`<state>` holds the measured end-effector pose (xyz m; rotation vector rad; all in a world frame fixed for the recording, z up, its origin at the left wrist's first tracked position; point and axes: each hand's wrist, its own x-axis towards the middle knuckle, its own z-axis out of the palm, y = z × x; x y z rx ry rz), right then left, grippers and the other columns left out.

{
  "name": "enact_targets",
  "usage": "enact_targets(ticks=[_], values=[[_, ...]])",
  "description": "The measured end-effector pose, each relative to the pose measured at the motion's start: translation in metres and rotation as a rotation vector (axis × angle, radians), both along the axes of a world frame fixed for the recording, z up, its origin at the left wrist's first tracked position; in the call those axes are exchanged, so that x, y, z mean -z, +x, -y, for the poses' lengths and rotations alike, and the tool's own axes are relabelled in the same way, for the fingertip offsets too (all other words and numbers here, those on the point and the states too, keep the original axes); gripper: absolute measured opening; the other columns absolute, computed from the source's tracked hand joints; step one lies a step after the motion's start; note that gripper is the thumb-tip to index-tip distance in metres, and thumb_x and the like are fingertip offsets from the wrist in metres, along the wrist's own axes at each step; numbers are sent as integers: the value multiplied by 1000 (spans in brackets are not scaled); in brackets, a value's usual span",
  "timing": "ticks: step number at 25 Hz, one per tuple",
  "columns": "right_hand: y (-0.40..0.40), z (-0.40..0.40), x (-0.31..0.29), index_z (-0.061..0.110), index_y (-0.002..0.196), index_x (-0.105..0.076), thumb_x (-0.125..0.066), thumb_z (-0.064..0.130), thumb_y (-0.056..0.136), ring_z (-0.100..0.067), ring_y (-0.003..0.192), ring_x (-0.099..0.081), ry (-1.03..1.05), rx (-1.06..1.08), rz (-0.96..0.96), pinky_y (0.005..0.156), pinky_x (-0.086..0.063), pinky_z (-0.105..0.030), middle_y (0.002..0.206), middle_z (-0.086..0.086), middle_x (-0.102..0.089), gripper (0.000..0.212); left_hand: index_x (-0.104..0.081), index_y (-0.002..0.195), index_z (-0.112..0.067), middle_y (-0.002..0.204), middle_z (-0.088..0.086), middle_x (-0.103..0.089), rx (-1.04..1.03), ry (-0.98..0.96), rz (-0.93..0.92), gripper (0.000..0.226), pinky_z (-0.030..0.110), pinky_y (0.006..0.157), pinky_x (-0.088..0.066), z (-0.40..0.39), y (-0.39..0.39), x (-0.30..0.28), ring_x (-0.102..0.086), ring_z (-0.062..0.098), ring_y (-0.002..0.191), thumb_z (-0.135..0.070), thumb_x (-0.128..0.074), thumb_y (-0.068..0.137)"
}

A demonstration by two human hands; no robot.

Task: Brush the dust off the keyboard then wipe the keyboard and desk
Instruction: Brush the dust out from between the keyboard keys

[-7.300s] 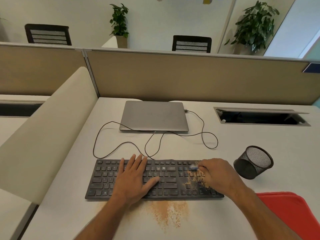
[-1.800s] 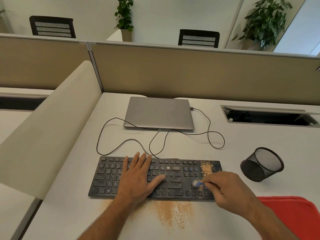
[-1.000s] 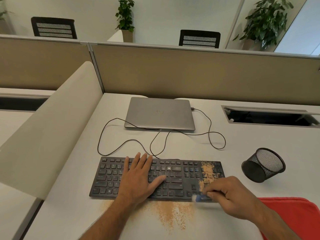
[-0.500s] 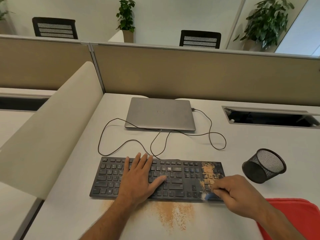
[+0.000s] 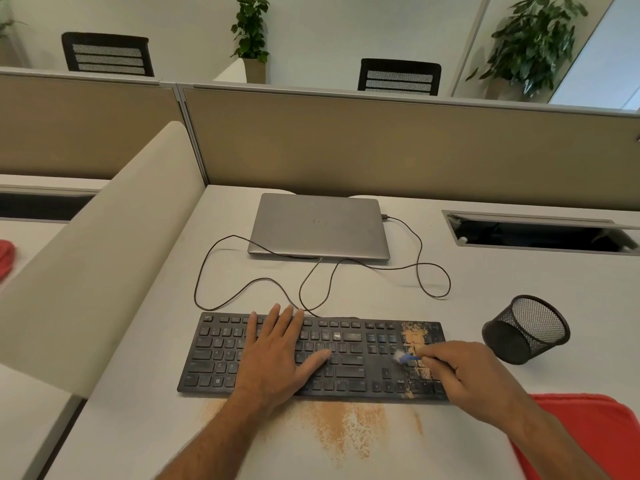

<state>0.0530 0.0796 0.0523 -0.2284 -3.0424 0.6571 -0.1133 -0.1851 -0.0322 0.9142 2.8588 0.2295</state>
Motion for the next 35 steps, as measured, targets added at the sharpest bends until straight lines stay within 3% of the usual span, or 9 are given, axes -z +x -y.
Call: enact_targets(ticks=[4,8,12,16,20,22,25,29,35], values=[[0,0,-2,45,65,-55,-54,29,84,-2,57,-52,-4,-82,96,52,-38,-17,56,25,-52,24,-6,161,-30,168,-6,-5,-4,-2,-1,111,51,123,10,0,0,0,8,15,154,-94,12,72],[-3,3,2,42,95,-67,-55,31,91,1,69,-53,32,-35,55,64,-40,-14,81,29,-58,17,-5,160,-30,168,-6,-5,2,-19,-7,109,50,123,11,1,0,2,8,15,154,-93,10,74],[0,4,-5,35,67,-54,-47,33,85,-4,59,-49,67,-117,186,56,-35,-17,60,20,-53,20,-6,160,-30,168,-6,-5,3,-18,-7,106,51,123,11,1,-1,2,8,15,154,-93,6,77],[1,10,-2,39,93,-66,-52,30,93,-1,74,-57,23,-77,107,65,-40,-12,85,23,-65,16,-4,160,-30,168,-6,-4,7,-30,-9,110,51,123,11,1,0,0,9,15,154,-94,12,72],[5,9,-5,44,67,-53,-55,26,91,-4,64,-54,-6,-84,175,56,-36,-12,63,23,-56,30,-6,161,-30,168,-6,-6,9,-9,-8,109,51,123,10,1,-1,0,7,16,154,-94,7,74],[4,9,-5,37,74,-63,-57,22,91,-6,63,-56,-72,-22,57,54,-40,-16,61,20,-59,24,-7,161,-29,168,-6,-7,9,-14,-12,107,51,123,9,1,-1,1,6,16,154,-94,5,76],[2,18,3,32,90,-67,-52,28,94,-4,69,-57,-38,-47,85,59,-40,-11,75,18,-64,16,-6,161,-30,168,-6,-6,9,-27,-10,106,51,123,9,1,-1,1,7,16,154,-94,4,76],[7,6,2,29,87,-64,-48,32,92,-8,64,-49,167,15,170,54,-32,-14,77,11,-63,17,-4,160,-30,168,-6,-5,16,-28,6,108,51,123,10,2,-2,0,8,16,154,-95,5,74],[8,15,4,32,90,-64,-48,33,93,-4,63,-49,128,-43,122,55,-33,-12,80,16,-65,16,-5,161,-30,168,-5,-6,14,-23,14,104,51,123,12,2,-2,-1,7,16,154,-94,-3,79]])
